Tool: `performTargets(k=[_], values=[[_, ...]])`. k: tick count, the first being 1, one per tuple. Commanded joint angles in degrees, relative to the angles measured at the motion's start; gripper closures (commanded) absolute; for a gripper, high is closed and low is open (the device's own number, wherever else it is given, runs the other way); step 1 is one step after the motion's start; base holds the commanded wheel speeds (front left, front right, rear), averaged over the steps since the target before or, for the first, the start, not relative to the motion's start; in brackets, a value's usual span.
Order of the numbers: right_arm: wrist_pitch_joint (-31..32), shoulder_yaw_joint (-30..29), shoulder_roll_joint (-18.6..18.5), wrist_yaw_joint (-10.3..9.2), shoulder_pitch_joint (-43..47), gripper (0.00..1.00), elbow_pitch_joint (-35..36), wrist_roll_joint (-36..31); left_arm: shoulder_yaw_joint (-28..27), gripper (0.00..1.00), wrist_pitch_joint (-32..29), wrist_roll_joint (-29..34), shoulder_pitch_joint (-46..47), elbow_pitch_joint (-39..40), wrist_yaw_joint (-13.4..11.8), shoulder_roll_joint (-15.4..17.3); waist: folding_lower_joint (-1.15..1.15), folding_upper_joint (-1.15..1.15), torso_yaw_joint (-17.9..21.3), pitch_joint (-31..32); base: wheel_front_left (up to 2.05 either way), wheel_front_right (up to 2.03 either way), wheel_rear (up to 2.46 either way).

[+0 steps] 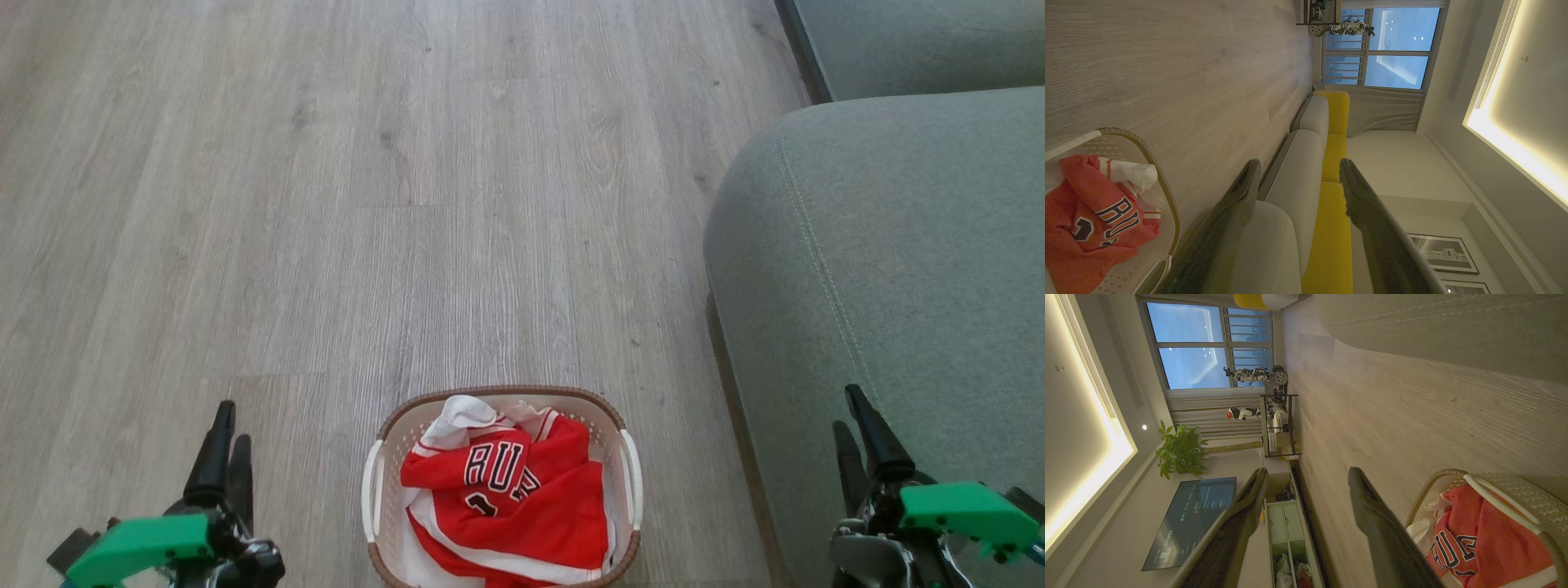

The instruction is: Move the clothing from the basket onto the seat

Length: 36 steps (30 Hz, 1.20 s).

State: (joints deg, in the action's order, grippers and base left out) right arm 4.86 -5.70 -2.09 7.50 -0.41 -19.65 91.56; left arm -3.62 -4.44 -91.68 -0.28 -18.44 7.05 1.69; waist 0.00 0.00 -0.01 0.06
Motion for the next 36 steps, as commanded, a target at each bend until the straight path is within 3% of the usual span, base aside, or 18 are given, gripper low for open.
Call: performTargets(k=[1,11,36], values=[[-0.63,0.21,-0.44,0.0,-1.79,0.0,2.19,-0.61,0.19,0.0,0.36,0.71,2.11,2.44,0.01,0.61,0.0,0.0,0.0,0.01,0.0,0.0,0.0],[-2.32,0.99,-0.47,0.0,-1.75,0.0,3.44,-4.08,0.39,0.0,2.04,4.0,1.58,4.65,-0.6,0.66,0.0,0.0,-0.12,0.22,0.0,0.0,0.0],[-6.54,3.35,-0.55,0.0,-1.01,0.0,9.04,-27.47,3.46,0.0,6.23,25.45,0.34,10.77,-4.6,0.79,0.0,0.0,-0.48,0.98,0.0,0.0,0.0]])
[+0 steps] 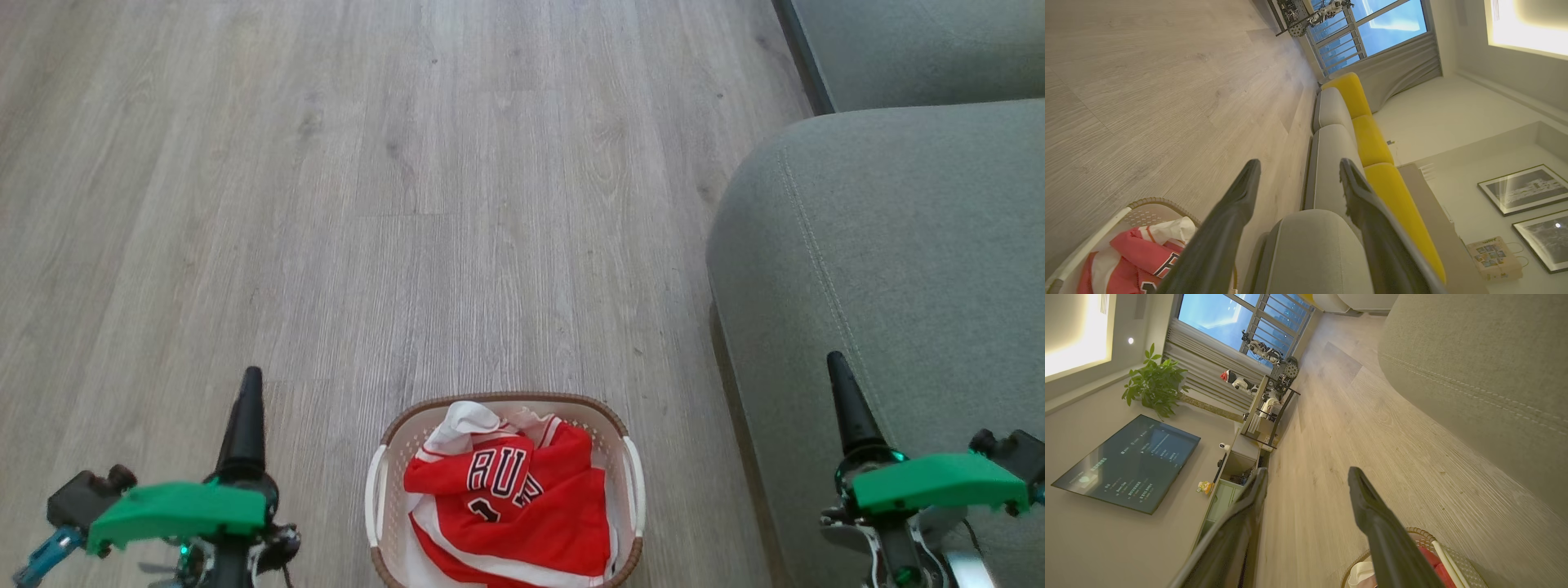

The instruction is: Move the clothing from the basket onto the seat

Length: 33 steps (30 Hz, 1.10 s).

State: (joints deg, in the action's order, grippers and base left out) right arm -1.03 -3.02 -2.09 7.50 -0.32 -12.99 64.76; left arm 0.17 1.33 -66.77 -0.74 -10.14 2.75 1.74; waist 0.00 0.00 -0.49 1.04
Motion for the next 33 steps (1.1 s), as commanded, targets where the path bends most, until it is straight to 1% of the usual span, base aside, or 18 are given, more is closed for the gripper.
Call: performTargets(k=[1,9,17,33], values=[[-0.82,0.88,-0.55,0.0,-1.02,0.0,2.52,-1.47,-0.16,0.0,0.62,1.73,0.67,2.55,-0.41,0.74,0.0,0.0,-0.01,0.02,0.0,0.0,0.0],[-2.17,2.42,-0.57,0.0,-0.37,0.0,3.29,-7.8,1.04,0.0,1.96,11.44,-0.39,3.08,-1.21,0.78,0.0,0.0,-0.09,0.19,0.0,0.0,0.0],[-3.51,3.22,-0.6,0.0,0.03,0.0,3.78,-14.71,1.86,0.0,3.29,19.86,-1.48,3.68,-2.18,0.92,0.0,0.0,-0.12,0.33,0.0,0.0,0.0],[-6.22,4.82,-0.65,-0.01,0.51,0.0,4.07,-26.81,3.75,0.0,5.97,32.98,-3.06,4.61,-4.46,1.46,0.0,0.0,-0.31,0.7,0.0,0.0,0.0]])
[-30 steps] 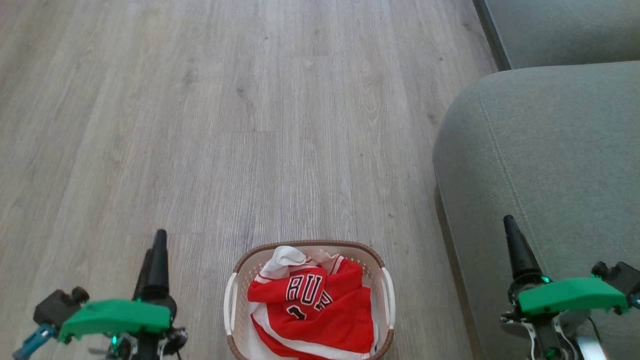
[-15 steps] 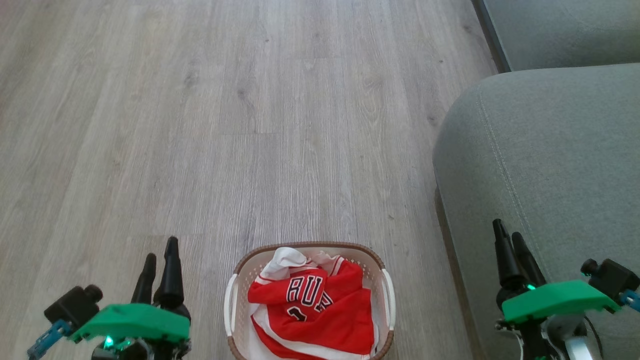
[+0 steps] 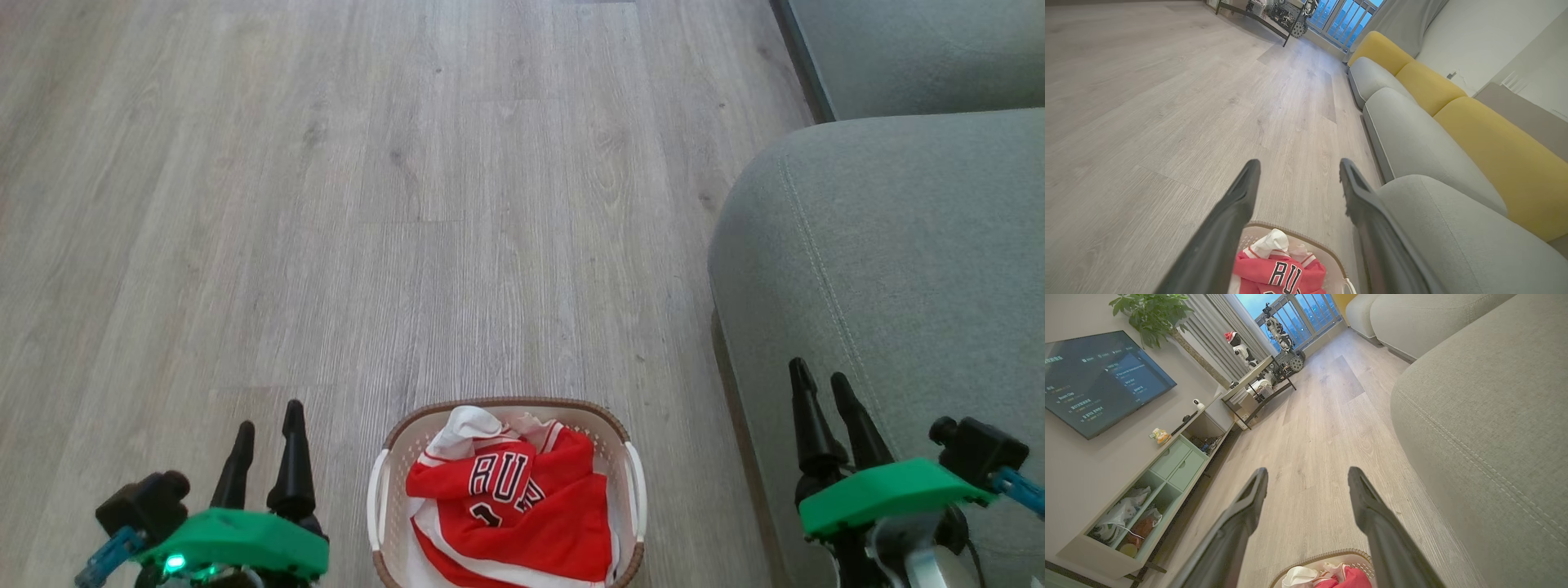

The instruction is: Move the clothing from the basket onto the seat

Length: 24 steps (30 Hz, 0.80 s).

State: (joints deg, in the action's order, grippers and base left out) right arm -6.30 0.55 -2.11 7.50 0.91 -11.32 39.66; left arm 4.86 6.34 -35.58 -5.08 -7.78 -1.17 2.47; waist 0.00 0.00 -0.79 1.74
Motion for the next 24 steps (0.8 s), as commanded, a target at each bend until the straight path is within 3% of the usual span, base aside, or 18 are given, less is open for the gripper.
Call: performTargets(k=[1,24], values=[[-1.11,1.35,-0.63,-0.01,-0.7,0.0,2.43,-2.43,-0.83,0.0,1.13,2.5,1.19,2.3,-0.68,0.78,0.0,0.0,-0.01,0.01,0.0,0.0,0.0],[-4.83,3.4,-0.69,-0.01,-0.31,0.0,3.55,-17.95,1.47,0.0,4.81,17.85,-0.53,3.2,-3.27,1.24,0.0,0.0,-0.31,0.26,0.0,0.0,0.0]])
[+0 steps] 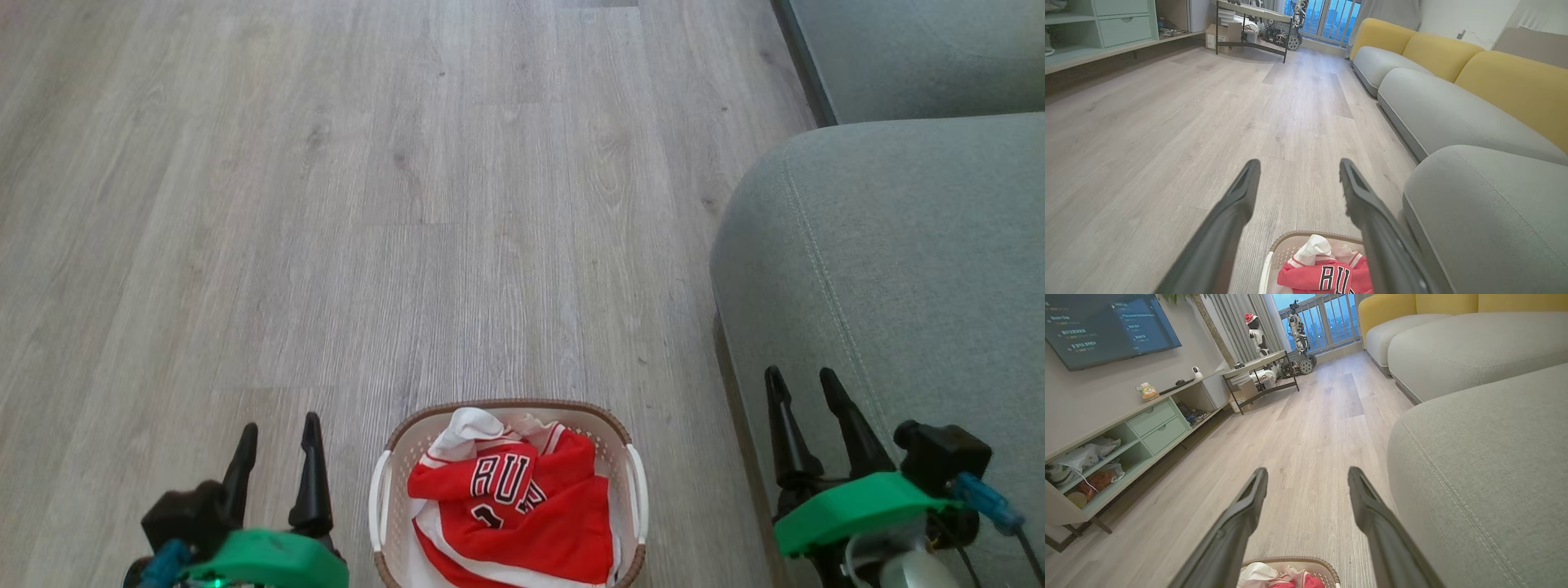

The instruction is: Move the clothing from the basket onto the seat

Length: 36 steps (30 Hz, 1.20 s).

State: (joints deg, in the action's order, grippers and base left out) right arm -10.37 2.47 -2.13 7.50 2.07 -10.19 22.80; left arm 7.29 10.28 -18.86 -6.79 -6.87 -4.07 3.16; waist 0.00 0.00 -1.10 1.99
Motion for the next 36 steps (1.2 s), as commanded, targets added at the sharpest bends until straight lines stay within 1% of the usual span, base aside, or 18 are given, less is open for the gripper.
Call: performTargets(k=[1,22,36], values=[[-0.93,1.56,-0.68,-0.01,-1.46,0.0,2.47,-1.79,-0.94,0.0,1.05,1.67,1.12,2.28,-0.45,0.53,0.0,0.0,-0.01,0.0,0.0,0.0,0.0],[-4.63,3.07,-0.75,-0.01,-1.01,0.0,3.1,-16.47,-0.78,0.0,4.72,14.63,-0.46,2.57,-1.51,-0.03,0.0,0.0,-0.31,0.13,0.0,0.0,0.0],[-4.63,2.96,-0.75,-0.01,-1.14,0.0,2.6,-16.23,-1.23,0.0,4.72,13.68,-0.33,1.38,-0.62,-0.23,0.0,0.0,-0.25,0.15,0.0,0.0,0.0]])
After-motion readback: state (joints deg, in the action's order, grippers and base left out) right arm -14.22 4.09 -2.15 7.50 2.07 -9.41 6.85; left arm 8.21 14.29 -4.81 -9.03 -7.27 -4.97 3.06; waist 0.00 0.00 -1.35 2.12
